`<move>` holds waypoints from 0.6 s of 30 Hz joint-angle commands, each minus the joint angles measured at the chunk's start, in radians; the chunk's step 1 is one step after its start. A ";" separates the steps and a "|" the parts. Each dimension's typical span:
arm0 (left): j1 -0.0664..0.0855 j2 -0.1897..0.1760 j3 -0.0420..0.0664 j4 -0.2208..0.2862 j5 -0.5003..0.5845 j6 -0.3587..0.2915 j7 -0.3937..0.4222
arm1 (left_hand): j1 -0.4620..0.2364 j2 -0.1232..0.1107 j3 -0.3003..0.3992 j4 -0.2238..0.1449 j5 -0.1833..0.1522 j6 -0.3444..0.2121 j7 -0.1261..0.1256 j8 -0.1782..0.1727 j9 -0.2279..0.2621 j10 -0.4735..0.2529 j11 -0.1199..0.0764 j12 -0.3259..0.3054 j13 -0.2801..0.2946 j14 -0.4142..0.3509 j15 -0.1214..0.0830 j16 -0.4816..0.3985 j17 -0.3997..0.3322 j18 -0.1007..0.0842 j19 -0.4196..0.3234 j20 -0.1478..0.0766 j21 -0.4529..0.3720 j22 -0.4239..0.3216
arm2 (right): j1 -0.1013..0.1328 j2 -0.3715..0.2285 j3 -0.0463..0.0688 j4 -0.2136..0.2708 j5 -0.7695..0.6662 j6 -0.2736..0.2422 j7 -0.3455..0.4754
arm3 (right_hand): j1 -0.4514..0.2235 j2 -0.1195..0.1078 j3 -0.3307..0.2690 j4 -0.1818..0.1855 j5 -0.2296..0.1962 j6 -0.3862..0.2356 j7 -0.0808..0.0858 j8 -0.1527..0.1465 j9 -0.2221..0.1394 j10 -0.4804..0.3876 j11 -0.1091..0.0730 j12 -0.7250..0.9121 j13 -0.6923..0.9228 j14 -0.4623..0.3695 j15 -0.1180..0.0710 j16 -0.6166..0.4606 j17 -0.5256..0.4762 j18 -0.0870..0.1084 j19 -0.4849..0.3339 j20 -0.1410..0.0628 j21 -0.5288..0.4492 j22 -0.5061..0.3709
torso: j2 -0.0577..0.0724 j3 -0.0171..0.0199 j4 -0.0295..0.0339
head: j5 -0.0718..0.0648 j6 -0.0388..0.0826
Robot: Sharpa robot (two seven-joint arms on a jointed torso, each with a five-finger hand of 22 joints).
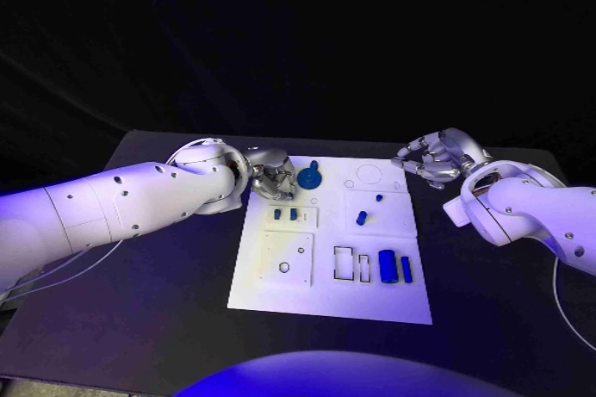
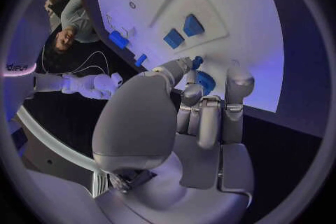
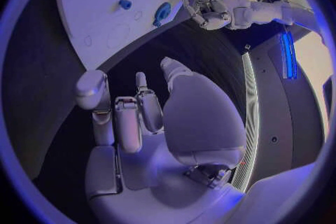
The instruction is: Assemble the parts on the task board
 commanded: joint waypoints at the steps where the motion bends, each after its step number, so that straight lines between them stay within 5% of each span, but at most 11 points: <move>1: 0.000 0.000 0.000 0.001 -0.004 0.022 -0.009 | 0.001 0.009 0.006 -0.002 0.000 0.007 -0.002 -0.003 0.001 -0.002 -0.003 0.002 -0.001 0.106 0.001 0.004 0.263 -0.017 0.009 0.000 0.006 0.113 | -0.001 0.001 0.000 0.001 -0.009 0.004 0.005 | -0.002 -0.003 0.004 0.000 0.005 -0.001 -0.005 0.006 0.001 0.001 -0.003 0.003 0.039 0.064 -0.005 -0.001 0.098 0.005 0.004 -0.002 0.004 0.001 | 0.000 0.0002 0.0001 | 0.000 0.000; 18: 0.000 -0.005 0.000 0.002 -0.002 0.020 -0.010 | 0.002 0.012 0.008 -0.003 0.001 0.008 -0.003 -0.004 0.001 -0.015 -0.004 -0.005 -0.019 0.106 0.001 0.004 0.263 -0.016 0.009 0.000 0.006 0.112 | -0.001 -0.001 0.000 0.001 -0.011 0.002 0.005 | 0.000 -0.003 0.006 -0.001 0.005 -0.001 -0.005 0.006 0.002 0.001 -0.003 0.003 0.038 0.064 -0.006 -0.002 0.097 0.005 0.004 -0.003 0.003 0.000 | 0.000 -0.0001 0.0006 | 0.000 -0.002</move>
